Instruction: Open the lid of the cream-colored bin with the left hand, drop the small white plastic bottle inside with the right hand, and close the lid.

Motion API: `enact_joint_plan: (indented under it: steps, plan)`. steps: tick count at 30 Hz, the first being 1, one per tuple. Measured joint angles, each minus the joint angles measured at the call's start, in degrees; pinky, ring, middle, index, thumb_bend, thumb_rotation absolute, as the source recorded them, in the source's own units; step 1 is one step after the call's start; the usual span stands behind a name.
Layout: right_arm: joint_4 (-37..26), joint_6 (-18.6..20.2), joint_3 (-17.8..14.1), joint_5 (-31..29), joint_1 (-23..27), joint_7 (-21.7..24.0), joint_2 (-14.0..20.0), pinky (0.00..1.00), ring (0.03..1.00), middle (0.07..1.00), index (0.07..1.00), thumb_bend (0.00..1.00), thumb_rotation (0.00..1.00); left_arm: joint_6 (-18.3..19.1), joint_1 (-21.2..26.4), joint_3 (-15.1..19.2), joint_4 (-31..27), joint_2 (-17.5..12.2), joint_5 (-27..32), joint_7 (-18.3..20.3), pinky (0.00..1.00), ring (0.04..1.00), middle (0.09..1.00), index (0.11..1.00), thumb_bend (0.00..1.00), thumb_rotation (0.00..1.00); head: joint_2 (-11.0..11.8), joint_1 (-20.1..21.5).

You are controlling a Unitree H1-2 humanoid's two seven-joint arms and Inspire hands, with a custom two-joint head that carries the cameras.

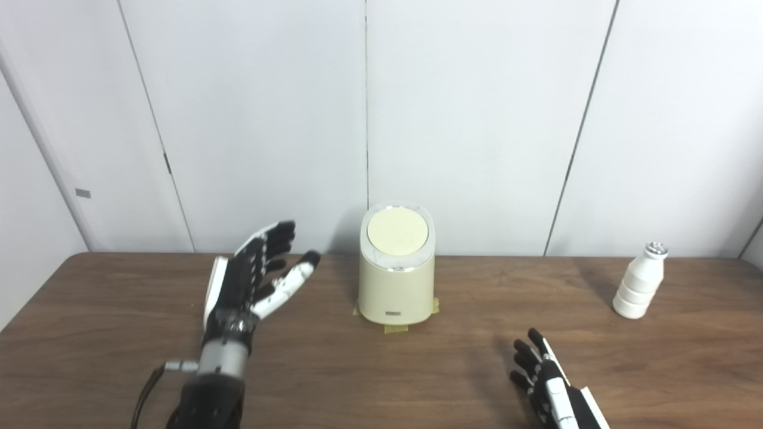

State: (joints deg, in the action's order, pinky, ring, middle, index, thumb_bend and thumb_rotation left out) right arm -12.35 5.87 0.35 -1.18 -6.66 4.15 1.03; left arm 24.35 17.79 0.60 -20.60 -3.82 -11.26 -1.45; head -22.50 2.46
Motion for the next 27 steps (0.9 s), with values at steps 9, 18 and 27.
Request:
enact_joint_plan:
  steps: [9, 18, 27]
  plan:
    - [0.1, -0.1, 0.2, -0.3, 0.1, -0.2, 0.0, 0.9, 0.954, 0.937, 0.978, 0.55, 0.96, 1.4, 7.3, -3.0, 8.1, -1.8, -1.9, 1.6, 0.77, 0.81, 0.818, 0.826, 0.72, 0.38, -0.1, 0.2]
    - [-0.1, 0.2, 0.6, -0.1, 0.1, -0.4, 0.0, 0.89, 0.944, 0.913, 0.982, 0.53, 0.98, 1.8, 15.4, -6.2, 17.3, -3.8, -4.9, 2.6, 0.72, 0.809, 0.841, 0.856, 0.75, 0.4, -0.5, 0.4]
    - [-0.2, 0.2, 1.1, 0.7, 0.1, -0.5, 0.0, 0.89, 0.943, 0.902, 0.993, 0.54, 1.0, 2.5, 21.3, -7.9, 23.9, -5.3, -6.4, 6.3, 0.73, 0.844, 0.894, 0.901, 0.82, 0.43, -0.7, 0.4]
